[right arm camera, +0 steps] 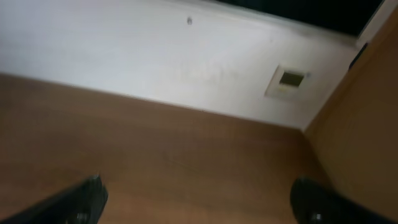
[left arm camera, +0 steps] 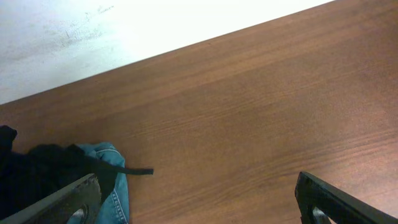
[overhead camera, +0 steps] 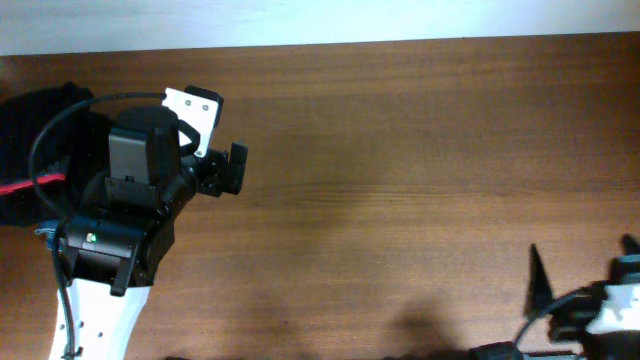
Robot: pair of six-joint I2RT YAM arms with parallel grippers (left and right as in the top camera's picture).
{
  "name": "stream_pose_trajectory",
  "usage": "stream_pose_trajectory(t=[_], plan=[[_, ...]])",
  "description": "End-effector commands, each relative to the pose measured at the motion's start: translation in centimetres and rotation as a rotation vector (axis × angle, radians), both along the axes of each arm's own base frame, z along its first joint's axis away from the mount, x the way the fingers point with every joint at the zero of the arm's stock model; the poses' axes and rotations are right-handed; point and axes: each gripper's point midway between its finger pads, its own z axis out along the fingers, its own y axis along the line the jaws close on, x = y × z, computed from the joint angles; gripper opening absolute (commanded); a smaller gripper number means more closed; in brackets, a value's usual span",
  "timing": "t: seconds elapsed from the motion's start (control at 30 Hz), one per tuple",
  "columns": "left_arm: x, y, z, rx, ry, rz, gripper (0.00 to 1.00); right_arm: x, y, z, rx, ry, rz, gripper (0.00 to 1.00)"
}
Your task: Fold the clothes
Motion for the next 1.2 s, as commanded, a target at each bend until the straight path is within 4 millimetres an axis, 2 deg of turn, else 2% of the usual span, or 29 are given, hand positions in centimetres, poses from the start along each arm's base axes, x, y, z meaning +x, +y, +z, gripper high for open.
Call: stream_pose_trajectory(t=[0.0, 0.17, 0.37, 0.47, 0.97, 1.1, 1.17], plan=[[0.0, 0.0, -0.1, 0.021, 0.001, -0.009, 0.99, 1.2, -0.6, -4.7, 0.004, -0.002, -0.047, 0.99], [0.0, 0.0, -0.1, 0.02, 0.001, -0.009, 0.99, 3.6, -0.1, -11.3, 0.032, 0.009, -0.04, 0.99], [0.0, 0.0, -0.1, 0.02, 0.001, -0.009, 0.99, 5.7, 0.8, -16.7, 0.043, -0.006, 0.0, 0.99], [0.0, 0.0, -0.1, 0.021, 0.001, -0.01, 0.99, 6.6, 1.1, -18.7, 0.052, -0.009, 0.015, 0.99], [0.0, 0.0, -0.1, 0.02, 0.001, -0.009, 0.99, 8.3, 2.1, -25.4, 0.059, 0.104, 0.063, 0.99], [0.0, 0.0, -0.1, 0.02, 0.001, -0.009, 0.99, 8.8, 2.6, -26.7, 0.065, 0.1, 0.085, 0.99], [0.0, 0.0, -0.1, 0.02, 0.001, -0.009, 0.99, 9.0, 2.6, -26.5, 0.065, 0.088, 0.087, 0.99]])
